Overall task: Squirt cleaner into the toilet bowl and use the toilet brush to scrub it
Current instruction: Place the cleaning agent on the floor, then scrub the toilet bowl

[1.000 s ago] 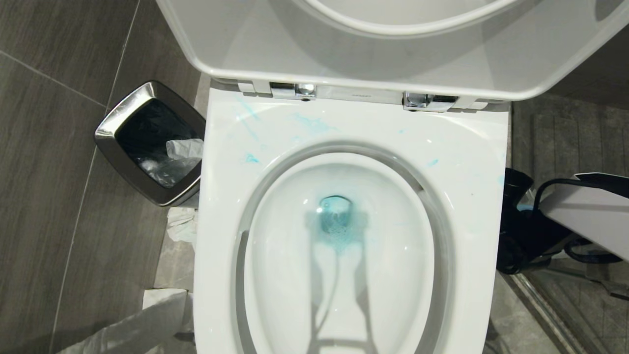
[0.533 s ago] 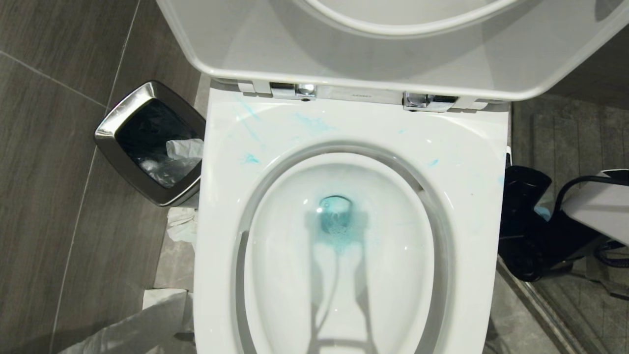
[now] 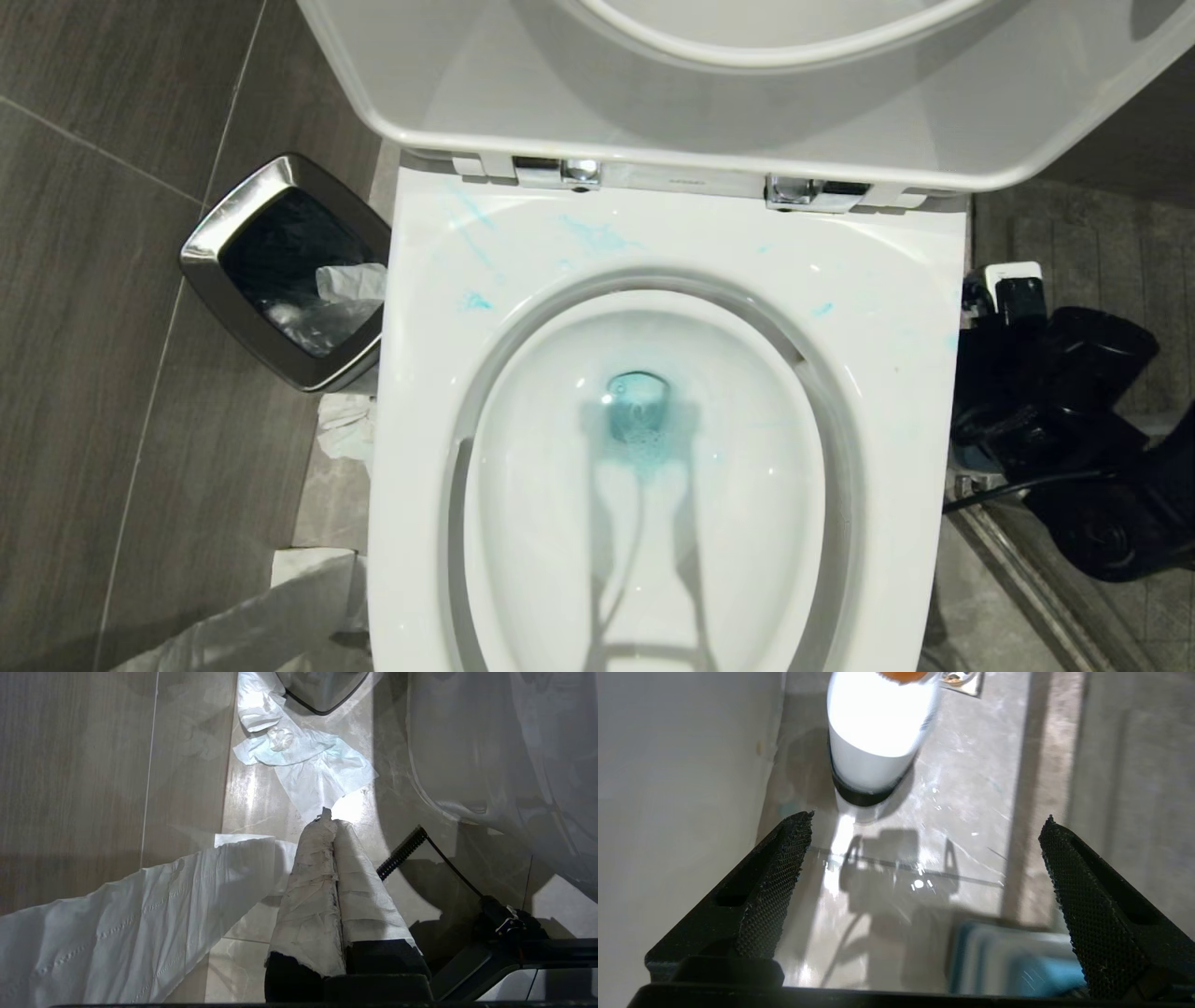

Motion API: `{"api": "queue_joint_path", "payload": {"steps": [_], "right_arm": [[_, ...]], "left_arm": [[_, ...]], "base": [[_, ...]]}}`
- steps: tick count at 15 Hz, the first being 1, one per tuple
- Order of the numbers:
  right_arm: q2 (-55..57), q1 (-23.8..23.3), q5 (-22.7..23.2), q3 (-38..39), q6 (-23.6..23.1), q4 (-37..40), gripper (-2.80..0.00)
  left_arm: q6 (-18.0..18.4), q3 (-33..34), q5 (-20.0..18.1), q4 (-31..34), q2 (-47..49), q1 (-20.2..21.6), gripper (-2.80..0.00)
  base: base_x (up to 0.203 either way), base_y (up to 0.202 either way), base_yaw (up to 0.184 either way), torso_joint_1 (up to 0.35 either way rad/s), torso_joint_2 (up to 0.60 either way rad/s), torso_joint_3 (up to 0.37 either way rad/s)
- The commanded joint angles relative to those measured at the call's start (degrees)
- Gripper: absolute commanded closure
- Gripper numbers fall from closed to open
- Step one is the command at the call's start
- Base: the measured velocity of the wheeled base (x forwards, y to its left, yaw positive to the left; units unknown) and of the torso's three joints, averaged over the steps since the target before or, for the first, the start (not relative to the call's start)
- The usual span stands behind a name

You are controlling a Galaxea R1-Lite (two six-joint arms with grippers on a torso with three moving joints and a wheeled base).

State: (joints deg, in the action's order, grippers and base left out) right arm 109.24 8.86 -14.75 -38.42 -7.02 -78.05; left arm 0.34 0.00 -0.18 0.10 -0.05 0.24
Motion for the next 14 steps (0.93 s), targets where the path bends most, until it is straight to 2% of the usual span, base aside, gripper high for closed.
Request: {"api": "queue_joint_path", "payload": {"steps": [1, 4, 7, 8, 11, 14], "right_arm": [[-8.73, 0.14, -0.02, 3.74, -0.14, 0.92, -2.8], [-20.84, 0.12, -0.02, 10.03, -0.16, 7.57, -2.8], [-33.4, 0.07, -0.15, 12.86, 0.1, 20.51, -2.8], [-37.65, 0.04, -0.27, 12.76, 0.25, 26.93, 0.0], [-48.55, -0.33, -1.24, 9.26, 0.82, 49.54, 0.0], [-54.32, -0.65, -2.05, 1.8, 3.32, 70.64, 0.0]], "left_arm": [[0.02, 0.09, 0.01, -0.01, 0.05, 0.02, 0.0], [0.02, 0.09, 0.01, -0.01, 0.05, 0.02, 0.0], [0.02, 0.09, 0.01, -0.01, 0.05, 0.02, 0.0], [0.02, 0.09, 0.01, -0.01, 0.05, 0.02, 0.0], [0.02, 0.09, 0.01, -0.01, 0.05, 0.02, 0.0], [0.02, 0.09, 0.01, -0.01, 0.05, 0.02, 0.0]], "base": [[0.0, 0.0, 0.0, 0.0, 0.0, 0.0], [0.0, 0.0, 0.0, 0.0, 0.0, 0.0], [0.0, 0.0, 0.0, 0.0, 0.0, 0.0], [0.0, 0.0, 0.0, 0.0, 0.0, 0.0], [0.0, 0.0, 0.0, 0.0, 0.0, 0.0], [0.0, 0.0, 0.0, 0.0, 0.0, 0.0]]}}
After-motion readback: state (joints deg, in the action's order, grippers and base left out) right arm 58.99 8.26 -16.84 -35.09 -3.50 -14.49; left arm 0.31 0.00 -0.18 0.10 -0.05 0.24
